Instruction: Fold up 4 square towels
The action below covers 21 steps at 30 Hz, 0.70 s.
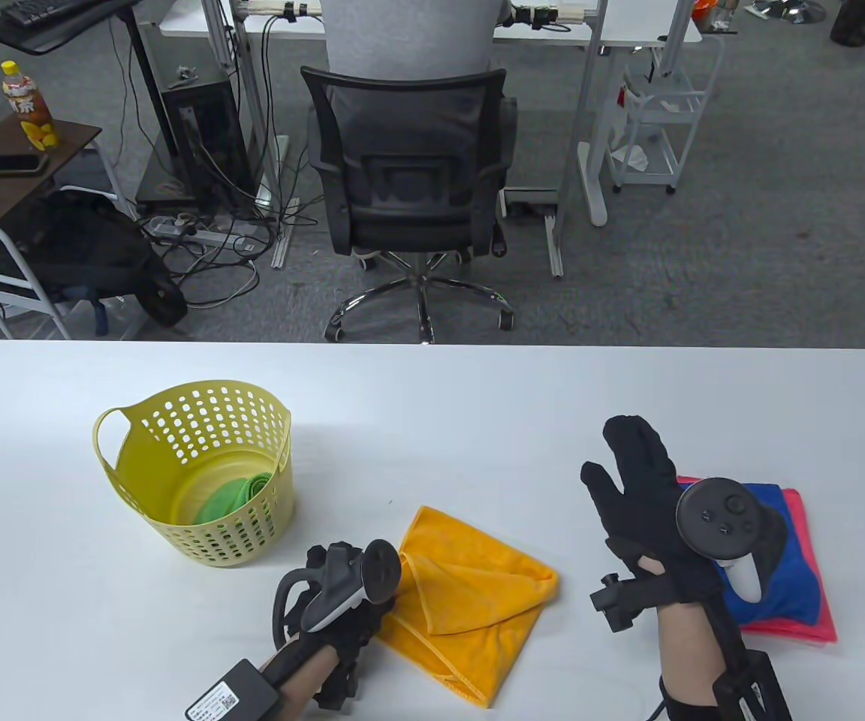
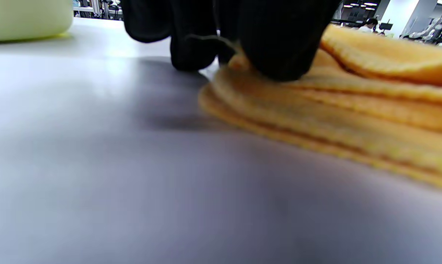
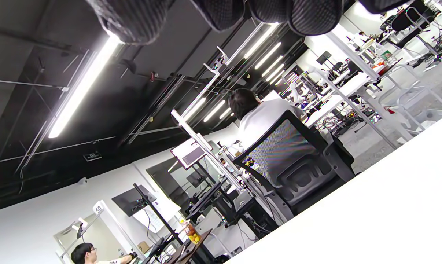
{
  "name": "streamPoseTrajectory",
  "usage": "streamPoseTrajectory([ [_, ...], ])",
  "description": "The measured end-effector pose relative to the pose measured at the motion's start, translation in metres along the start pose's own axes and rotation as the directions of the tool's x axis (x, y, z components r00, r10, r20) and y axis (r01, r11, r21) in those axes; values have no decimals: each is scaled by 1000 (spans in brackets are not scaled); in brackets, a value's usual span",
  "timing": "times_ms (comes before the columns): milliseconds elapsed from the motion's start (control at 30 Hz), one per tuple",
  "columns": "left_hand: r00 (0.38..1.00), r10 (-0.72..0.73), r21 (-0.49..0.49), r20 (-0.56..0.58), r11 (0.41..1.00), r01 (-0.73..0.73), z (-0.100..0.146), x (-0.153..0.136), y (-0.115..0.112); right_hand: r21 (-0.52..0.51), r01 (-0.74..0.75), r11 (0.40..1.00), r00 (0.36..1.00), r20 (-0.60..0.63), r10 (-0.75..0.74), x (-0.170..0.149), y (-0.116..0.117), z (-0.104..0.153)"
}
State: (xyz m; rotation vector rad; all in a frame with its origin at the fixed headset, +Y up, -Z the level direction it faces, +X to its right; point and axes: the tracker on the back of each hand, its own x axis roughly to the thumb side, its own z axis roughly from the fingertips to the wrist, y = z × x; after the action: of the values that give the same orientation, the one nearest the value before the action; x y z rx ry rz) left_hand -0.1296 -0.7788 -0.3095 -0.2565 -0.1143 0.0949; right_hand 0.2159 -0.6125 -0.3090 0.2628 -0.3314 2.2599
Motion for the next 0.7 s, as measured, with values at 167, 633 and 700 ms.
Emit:
streamPoseTrajectory([
  [167, 992, 119, 30, 38, 992, -120, 6, -7, 19, 13, 2, 1000, 1000, 0, -2, 0, 2, -1],
  [633, 865, 449, 162, 224, 858, -487, 40, -11, 75, 103, -7, 995, 999, 45, 3, 12, 17, 0],
  [700, 825, 500, 133, 261, 828, -544, 43, -8, 80, 136, -17, 991, 998, 58, 9, 15, 23, 0],
])
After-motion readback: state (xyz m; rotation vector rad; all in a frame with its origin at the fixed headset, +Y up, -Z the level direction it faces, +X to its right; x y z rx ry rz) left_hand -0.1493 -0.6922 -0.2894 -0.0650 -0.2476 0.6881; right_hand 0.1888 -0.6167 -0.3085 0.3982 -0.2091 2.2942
